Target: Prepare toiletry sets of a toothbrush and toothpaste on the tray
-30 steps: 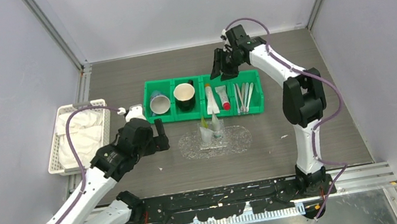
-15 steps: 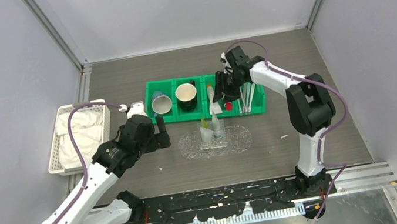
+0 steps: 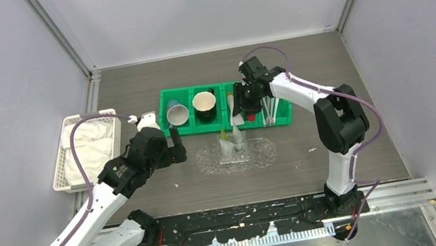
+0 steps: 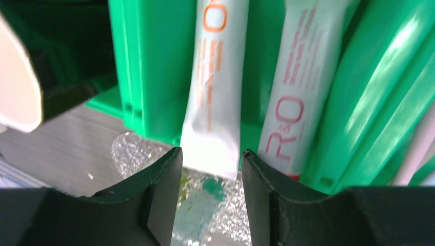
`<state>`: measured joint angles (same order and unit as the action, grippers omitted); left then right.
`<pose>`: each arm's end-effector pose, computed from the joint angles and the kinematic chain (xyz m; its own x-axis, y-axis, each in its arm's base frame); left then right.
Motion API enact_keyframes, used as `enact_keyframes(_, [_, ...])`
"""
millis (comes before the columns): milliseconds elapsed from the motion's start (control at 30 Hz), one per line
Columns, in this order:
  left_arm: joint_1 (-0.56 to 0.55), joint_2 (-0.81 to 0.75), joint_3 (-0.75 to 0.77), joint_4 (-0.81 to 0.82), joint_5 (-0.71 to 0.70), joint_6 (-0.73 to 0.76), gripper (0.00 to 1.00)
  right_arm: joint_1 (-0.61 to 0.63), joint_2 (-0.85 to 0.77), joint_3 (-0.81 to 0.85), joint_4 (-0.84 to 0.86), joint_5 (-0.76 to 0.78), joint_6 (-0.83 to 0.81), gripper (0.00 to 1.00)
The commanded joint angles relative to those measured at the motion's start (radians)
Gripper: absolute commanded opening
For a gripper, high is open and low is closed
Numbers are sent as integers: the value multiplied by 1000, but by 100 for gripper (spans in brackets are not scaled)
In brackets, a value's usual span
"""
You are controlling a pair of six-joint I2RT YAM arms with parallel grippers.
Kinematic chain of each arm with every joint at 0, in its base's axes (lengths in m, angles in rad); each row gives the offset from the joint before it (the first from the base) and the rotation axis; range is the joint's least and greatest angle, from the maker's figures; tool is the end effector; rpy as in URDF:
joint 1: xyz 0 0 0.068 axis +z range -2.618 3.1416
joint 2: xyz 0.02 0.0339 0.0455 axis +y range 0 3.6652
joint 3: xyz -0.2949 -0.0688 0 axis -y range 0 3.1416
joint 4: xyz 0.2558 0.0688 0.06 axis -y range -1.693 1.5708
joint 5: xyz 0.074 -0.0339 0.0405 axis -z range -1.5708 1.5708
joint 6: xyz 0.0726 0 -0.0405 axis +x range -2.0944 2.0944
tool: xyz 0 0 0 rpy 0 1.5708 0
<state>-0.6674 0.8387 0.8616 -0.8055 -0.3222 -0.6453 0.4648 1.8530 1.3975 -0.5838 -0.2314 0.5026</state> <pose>0.1545 -0.0925 0.2979 -0.6895 -0.1830 -0.7008 -0.0049 0.9687 -0.2481 0.3783 0.2083 0.2134 -0.9355 0.0554 -0.3489 -0.1022 0.9030 0.4174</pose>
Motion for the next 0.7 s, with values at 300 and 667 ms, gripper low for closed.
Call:
enact_keyframes(300, [5, -33, -19, 17, -24, 9, 100, -4, 174, 190, -35, 76, -28, 51])
enact_keyframes(667, [8, -46, -49, 32, -19, 3, 100, -3, 124, 311, -173, 205, -115, 54])
